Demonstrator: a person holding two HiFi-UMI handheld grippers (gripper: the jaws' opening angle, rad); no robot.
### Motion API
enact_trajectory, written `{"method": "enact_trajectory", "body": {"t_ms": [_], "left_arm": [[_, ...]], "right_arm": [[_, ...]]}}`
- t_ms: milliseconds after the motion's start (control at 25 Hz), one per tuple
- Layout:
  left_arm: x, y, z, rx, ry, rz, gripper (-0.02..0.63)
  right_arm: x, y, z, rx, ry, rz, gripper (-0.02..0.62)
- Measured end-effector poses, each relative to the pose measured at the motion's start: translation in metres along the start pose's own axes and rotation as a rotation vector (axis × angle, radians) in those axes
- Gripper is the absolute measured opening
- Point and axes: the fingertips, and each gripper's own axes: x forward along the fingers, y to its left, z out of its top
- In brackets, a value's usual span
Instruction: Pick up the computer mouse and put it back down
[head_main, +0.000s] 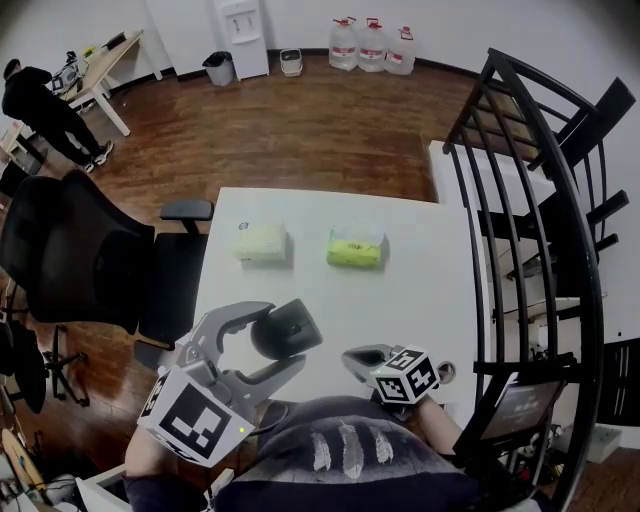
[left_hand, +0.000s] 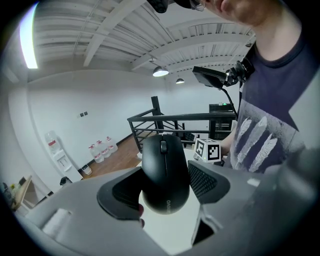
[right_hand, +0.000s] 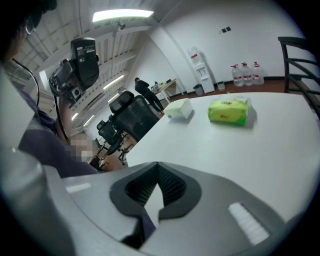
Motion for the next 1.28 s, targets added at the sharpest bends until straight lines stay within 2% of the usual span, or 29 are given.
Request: {"method": "enact_trajectory", "body": {"t_ms": [120,280,760,1280], "left_arm": [[0.001,0.006,0.002,-0.025,-0.026,0.02,0.307],[0.002,0.01,-0.002,-0.05,-0.011,0.027,0.307],[0.001,0.008,0.004,-0.031,-0.021,0.023,0.307],[-0.002,-0.001,0.0,-0.044,-0.006,0.032,0.307]], "right_arm": [[0.0,-0.001,0.001,0.001,0.001,-0.003,0.003],[-0.001,0.0,0.002,0.003,-0.001,-0.003,0.003],[-0.001,0.0,0.003,0.001,-0.007,-0.008,0.003],[-0.005,0.005,-0.006,-0.01,-0.007,-0.014,0.003]]}}
